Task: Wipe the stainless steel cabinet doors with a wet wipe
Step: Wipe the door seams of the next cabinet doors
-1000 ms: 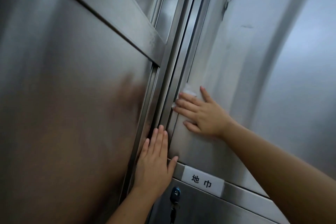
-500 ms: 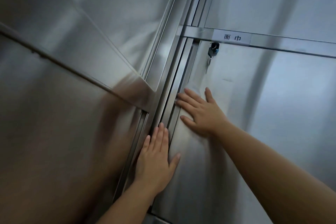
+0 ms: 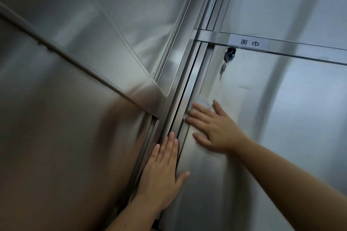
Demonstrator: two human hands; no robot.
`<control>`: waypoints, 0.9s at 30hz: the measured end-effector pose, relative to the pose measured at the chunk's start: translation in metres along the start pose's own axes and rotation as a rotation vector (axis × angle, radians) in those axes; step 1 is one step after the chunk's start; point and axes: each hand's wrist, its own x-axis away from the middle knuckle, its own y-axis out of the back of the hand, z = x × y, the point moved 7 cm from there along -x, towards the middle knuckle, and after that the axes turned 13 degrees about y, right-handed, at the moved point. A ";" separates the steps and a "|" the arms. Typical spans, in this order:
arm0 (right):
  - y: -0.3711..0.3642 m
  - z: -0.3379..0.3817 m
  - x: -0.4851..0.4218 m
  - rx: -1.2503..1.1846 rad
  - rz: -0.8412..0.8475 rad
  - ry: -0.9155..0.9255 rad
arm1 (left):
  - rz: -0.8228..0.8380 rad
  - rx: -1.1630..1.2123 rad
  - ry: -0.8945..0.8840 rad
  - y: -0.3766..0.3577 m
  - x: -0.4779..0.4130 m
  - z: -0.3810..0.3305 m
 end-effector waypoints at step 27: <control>-0.008 -0.032 -0.013 -0.009 0.117 -0.215 | -0.128 -0.023 -0.020 -0.003 0.007 0.005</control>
